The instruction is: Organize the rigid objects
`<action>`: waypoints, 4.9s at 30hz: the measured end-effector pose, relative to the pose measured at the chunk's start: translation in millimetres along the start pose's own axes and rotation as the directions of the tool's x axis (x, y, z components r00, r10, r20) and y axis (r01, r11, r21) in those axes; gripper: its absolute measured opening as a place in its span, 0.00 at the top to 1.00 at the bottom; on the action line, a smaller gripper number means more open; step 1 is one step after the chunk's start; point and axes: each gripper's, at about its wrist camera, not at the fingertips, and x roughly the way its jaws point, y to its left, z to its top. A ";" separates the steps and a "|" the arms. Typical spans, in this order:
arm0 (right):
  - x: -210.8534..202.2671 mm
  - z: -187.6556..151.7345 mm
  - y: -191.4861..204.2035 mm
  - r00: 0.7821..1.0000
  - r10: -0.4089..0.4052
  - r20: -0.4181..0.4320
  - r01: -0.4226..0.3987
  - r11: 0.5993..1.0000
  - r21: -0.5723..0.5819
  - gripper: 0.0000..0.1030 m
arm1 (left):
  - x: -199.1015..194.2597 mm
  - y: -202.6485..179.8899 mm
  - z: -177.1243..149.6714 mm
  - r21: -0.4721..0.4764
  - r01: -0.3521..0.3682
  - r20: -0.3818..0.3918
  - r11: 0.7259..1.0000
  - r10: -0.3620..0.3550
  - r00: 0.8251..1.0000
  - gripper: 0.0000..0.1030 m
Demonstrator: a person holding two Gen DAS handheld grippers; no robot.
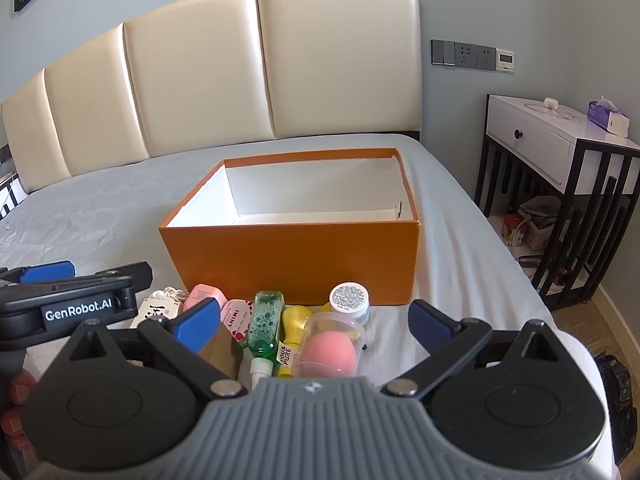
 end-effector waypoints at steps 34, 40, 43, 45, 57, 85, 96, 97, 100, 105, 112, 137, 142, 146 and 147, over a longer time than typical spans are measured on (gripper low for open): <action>19.5 -6.7 1.5 0.999 0.008 -0.052 -0.008 1.000 0.009 0.04 | 14.2 6.8 -9.4 -0.012 0.039 -0.100 0.999 -0.040 0.994 0.13; 35.9 -10.0 7.5 0.996 0.026 -0.089 -0.028 0.999 -0.016 0.19 | 32.0 18.8 -14.6 -0.095 0.136 -0.232 0.986 -0.155 0.960 0.30; 45.1 -11.1 9.0 0.993 0.029 -0.111 -0.033 0.999 -0.035 0.26 | 38.8 23.4 -14.9 -0.137 0.186 -0.254 0.973 -0.216 0.943 0.30; 51.2 -11.3 10.1 0.992 0.031 -0.126 -0.037 0.998 -0.047 0.29 | 43.4 24.6 -14.9 -0.141 0.195 -0.258 0.971 -0.226 0.939 0.31; 87.5 -3.7 42.7 0.959 0.170 -0.227 -0.184 0.982 -0.043 0.43 | 75.5 49.7 -0.9 -0.078 0.055 -0.400 0.995 -0.082 0.913 0.34; 172.6 -6.9 104.7 0.875 0.120 -0.469 -0.187 0.978 -0.097 0.50 | 177.6 81.4 -0.6 -0.052 0.085 -0.592 0.995 -0.099 0.800 0.12; 178.8 -5.9 106.4 0.873 0.099 -0.477 -0.180 0.975 -0.128 0.52 | 197.9 81.7 -7.8 -0.085 0.052 -0.597 0.995 -0.093 0.797 0.19; 177.8 -5.6 106.5 0.874 0.100 -0.475 -0.182 0.975 -0.130 0.53 | 197.0 81.4 -7.8 -0.089 0.052 -0.594 0.995 -0.095 0.799 0.19; 173.3 -3.2 103.6 0.879 0.110 -0.465 -0.188 0.974 -0.124 0.54 | 190.4 83.8 -4.6 -0.106 0.044 -0.582 0.993 -0.098 0.808 0.20; 156.8 5.4 99.4 0.899 0.132 -0.417 -0.199 0.972 -0.123 0.54 | 161.2 82.9 4.8 -0.134 0.047 -0.525 0.990 -0.111 0.844 0.20; 133.6 30.1 98.9 0.943 0.162 -0.292 -0.210 0.967 -0.141 0.55 | 115.9 81.1 23.1 -0.151 0.054 -0.409 0.987 -0.112 0.906 0.20; 157.4 143.4 21.0 0.997 0.024 -0.070 -0.028 0.998 -0.050 0.55 | 176.4 -8.9 135.9 0.052 0.291 -0.238 0.955 -0.272 0.932 0.20; 191.5 135.4 10.5 0.987 0.013 -0.161 -0.015 1.000 -0.009 0.55 | 199.9 -20.5 118.3 0.141 0.300 -0.302 0.943 -0.247 0.920 0.20; 211.3 128.6 7.2 0.974 0.012 -0.226 -0.009 1.000 0.016 0.55 | 209.3 -33.3 103.5 0.268 0.306 -0.344 0.914 -0.205 0.916 0.20; 214.6 127.5 7.7 0.971 0.014 -0.238 -0.011 1.000 0.013 0.55 | 212.9 -35.7 101.2 0.277 0.316 -0.361 0.908 -0.206 0.910 0.20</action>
